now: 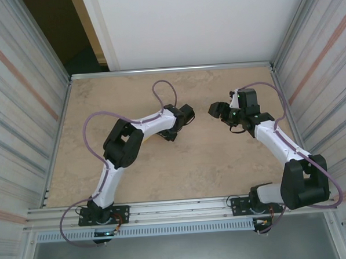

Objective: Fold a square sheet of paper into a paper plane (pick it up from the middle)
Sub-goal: Turn over the paper at the center of the table.

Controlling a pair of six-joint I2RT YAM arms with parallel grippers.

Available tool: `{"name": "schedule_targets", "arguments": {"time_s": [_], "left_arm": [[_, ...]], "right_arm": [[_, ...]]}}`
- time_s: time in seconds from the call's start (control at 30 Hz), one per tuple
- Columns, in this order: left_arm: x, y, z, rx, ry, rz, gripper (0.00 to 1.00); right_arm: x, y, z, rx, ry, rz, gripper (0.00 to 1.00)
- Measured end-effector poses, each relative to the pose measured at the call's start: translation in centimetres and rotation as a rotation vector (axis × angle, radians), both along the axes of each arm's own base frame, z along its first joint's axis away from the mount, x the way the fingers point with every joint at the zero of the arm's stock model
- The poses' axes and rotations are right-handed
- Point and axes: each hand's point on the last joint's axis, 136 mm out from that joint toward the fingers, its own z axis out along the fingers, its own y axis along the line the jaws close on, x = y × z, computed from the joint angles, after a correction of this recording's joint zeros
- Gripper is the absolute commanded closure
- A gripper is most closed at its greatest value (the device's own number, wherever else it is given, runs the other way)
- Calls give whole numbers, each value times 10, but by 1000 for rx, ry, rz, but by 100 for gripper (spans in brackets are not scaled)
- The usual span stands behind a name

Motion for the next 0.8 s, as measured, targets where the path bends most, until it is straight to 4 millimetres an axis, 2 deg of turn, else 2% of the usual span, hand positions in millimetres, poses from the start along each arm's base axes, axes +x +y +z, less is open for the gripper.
{"name": "schedule_targets", "arguments": {"time_s": [0.13, 0.23, 0.37, 0.5, 0.57, 0.63, 0.8], "left_arm": [[-16, -20, -1, -118, 39, 9, 60], [-35, -35, 1, -231, 83, 16, 59], [-58, -55, 21, -424, 120, 12, 52], [-67, -66, 50, -607, 111, -10, 47], [-64, -64, 60, -672, 98, -2, 46], [-55, -53, 64, -726, 85, 35, 45], [-26, -11, 45, -797, 69, 176, 43]], "right_arm": [[0, 0, 0, 2, 0, -1, 36], [0, 0, -1, 0, 0, -3, 36], [-1, -1, -4, 0, 5, -4, 30], [0, 0, -7, 7, -3, -8, 27], [0, 0, -8, 12, -2, -11, 26], [1, 0, -7, 18, -3, -16, 26], [4, 1, -10, 26, 2, -21, 26]]}}
